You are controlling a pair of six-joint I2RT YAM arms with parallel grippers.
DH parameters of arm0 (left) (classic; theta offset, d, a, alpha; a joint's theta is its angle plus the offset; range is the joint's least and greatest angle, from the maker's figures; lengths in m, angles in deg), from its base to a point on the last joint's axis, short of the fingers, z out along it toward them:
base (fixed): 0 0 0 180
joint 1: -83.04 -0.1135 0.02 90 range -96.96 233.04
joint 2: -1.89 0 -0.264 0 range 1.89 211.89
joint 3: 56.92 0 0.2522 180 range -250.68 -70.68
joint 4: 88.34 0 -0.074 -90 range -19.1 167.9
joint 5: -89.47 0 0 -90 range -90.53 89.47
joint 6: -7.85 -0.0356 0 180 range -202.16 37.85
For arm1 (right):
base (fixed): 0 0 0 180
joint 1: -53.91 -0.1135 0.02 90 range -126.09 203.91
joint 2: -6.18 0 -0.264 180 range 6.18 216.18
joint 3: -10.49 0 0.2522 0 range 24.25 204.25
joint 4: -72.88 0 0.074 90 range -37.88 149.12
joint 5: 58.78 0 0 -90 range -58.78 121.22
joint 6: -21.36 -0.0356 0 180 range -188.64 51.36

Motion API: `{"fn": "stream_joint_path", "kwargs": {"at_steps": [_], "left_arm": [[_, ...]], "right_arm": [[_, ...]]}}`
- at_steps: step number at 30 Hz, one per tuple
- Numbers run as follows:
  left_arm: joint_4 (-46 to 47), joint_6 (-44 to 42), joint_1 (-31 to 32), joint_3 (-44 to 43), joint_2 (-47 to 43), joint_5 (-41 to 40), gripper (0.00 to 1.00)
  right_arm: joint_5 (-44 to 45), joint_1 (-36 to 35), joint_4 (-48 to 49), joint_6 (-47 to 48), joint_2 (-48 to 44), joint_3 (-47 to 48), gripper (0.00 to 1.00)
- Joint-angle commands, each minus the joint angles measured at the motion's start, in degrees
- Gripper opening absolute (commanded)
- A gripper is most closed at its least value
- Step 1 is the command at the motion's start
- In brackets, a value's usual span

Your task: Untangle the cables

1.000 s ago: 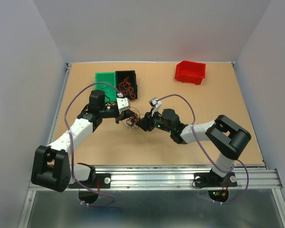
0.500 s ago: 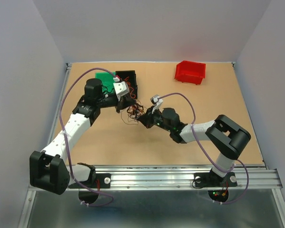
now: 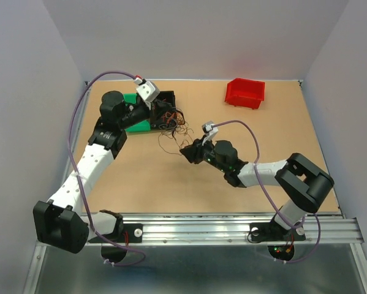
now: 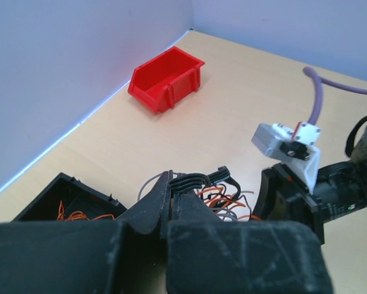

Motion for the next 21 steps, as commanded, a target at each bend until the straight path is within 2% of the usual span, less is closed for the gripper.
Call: {"fn": "stream_joint_path", "kwargs": {"at_steps": [1, 2, 4, 7, 9, 11, 13, 14, 16, 21], "left_arm": [[5.5, -0.3, 0.6, 4.2, 0.7, -0.9, 0.0], [5.9, -1.6, 1.6, 5.0, 0.9, -1.0, 0.0], [6.7, -2.7, 2.7, 7.6, 1.3, -2.2, 0.0], [10.7, -3.1, 4.7, 11.6, 1.1, -5.4, 0.0], [13.2, -3.0, 5.8, 13.6, 1.2, -7.0, 0.0], [14.4, -2.8, 6.5, 14.4, 1.2, -7.8, 0.0], [15.4, -3.2, 7.5, 15.1, 1.3, -8.5, 0.0], [15.5, -3.6, 8.2, 15.6, 1.4, -9.5, 0.0], [15.6, -4.4, 8.7, 15.9, 1.3, -10.1, 0.0], [15.9, -5.9, 9.8, 17.1, 1.1, -11.2, 0.0]], "right_arm": [[5.1, 1.0, 1.0, -0.4, -4.5, -3.5, 0.57], [6.9, 1.3, 1.0, -0.4, -5.2, -4.2, 0.73], [8.6, 2.2, 0.5, -1.3, -8.1, -5.3, 0.81], [11.2, 6.8, -3.2, -6.2, -11.8, -6.4, 0.82], [11.1, 12.5, -7.4, -10.9, -12.9, -6.1, 0.83], [12.2, 17.8, -9.1, -13.5, -13.0, -5.5, 0.86], [13.9, 20.8, -10.7, -17.5, -12.3, -3.9, 0.94], [16.4, 23.0, -13.5, -19.1, -10.8, -0.9, 1.0], [21.7, 24.6, -20.8, -19.6, -8.7, 3.3, 1.0], [31.2, 28.2, -30.3, -16.0, -0.4, 18.6, 1.0]]}}
